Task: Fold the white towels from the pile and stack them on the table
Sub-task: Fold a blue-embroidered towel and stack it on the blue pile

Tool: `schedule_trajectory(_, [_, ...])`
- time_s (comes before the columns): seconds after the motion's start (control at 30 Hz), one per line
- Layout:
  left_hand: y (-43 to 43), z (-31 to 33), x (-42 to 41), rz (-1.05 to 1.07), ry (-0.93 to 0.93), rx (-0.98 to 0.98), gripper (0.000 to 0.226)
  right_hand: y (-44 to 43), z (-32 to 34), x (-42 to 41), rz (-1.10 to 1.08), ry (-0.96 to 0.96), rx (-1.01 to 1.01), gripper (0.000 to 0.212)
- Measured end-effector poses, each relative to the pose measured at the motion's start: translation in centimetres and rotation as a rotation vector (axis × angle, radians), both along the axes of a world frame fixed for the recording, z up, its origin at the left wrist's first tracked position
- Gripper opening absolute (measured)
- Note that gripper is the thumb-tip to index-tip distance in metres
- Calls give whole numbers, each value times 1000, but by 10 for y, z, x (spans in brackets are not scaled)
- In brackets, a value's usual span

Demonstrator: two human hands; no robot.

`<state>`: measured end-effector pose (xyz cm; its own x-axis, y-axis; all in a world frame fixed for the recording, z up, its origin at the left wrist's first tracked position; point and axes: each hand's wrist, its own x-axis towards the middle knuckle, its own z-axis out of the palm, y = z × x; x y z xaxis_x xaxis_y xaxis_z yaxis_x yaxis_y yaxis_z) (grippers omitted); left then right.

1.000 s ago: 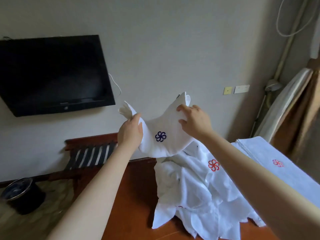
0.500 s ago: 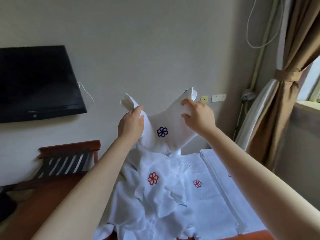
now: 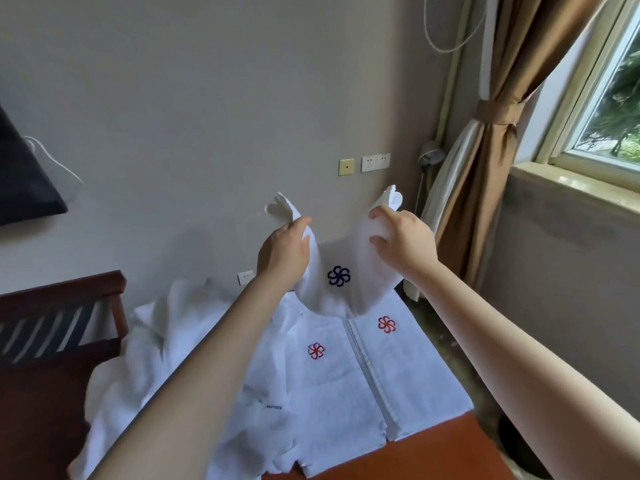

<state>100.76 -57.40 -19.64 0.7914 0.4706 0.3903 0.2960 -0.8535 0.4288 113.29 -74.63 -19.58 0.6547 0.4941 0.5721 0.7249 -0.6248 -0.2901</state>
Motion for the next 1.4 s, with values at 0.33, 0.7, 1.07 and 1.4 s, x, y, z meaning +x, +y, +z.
schedule_trajectory(0.33, [-97, -48, 73, 193, 184, -72, 38, -78, -60, 86, 194, 148, -59, 36])
schedule_trajectory(0.7, [-126, -73, 97, 266, 163, -200, 37, -97, -69, 127, 343, 269, -239, 38])
schedule_trajectory(1.07, [-140, -122, 85, 462, -89, -438, 32, -67, -90, 136, 511, 165, -356, 42])
schedule_trajectory(1.4, [-187, -142, 106, 835, -206, -397, 36, -32, -103, 174, 857, 118, -460, 46])
